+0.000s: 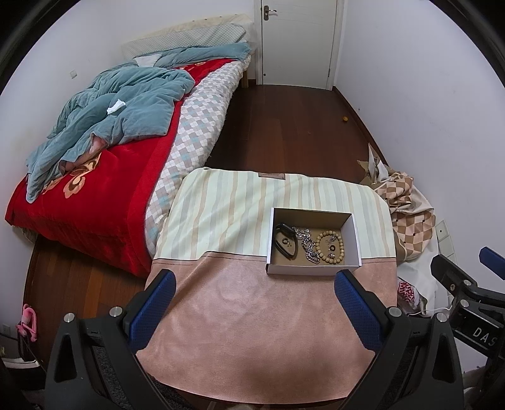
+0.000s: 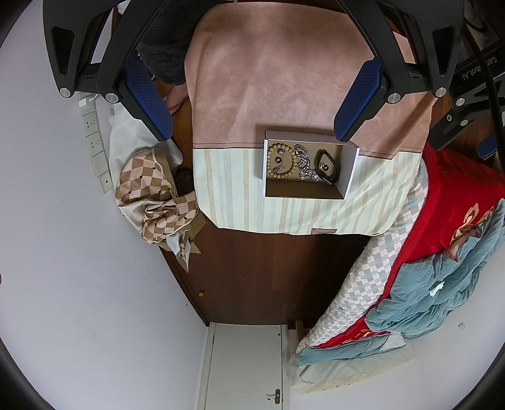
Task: Organize jewelry
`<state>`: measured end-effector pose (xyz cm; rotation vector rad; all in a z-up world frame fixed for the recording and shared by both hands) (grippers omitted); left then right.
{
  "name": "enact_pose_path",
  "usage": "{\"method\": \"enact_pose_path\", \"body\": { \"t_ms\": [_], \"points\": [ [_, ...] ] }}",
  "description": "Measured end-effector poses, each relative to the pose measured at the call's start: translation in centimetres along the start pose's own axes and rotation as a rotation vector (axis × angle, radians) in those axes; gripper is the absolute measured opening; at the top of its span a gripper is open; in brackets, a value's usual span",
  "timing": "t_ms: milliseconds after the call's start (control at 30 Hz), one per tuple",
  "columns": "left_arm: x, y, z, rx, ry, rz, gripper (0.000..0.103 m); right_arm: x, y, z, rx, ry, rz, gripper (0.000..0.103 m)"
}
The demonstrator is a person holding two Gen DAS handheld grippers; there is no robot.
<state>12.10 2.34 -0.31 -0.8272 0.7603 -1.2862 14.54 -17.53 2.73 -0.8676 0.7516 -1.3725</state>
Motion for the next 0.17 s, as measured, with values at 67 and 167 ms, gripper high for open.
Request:
{"method": "enact_pose_path", "body": {
  "t_ms": [67, 167],
  "points": [
    [-0.08, -0.07, -0.06, 0.006, -0.001, 0.005, 0.103, -0.07, -0.05, 0.07, -0.002, -0.003, 0.0, 0.103],
    [-0.08, -0.1, -0.01, 0.005, -0.002, -0.001, 0.103, -0.11, -0.15, 0.07, -0.002, -0.004, 0.002, 0.103]
  ]
}}
Point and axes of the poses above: each gripper's, at about its wrist camera, not at the fingertips, and y roughly the way its jaws point, x to its right, z to its top, the point moved 1 cm from there along y, roughly the way its jaws point, and after that the axes turned 2 degrees about y, right-handed, at the moved point
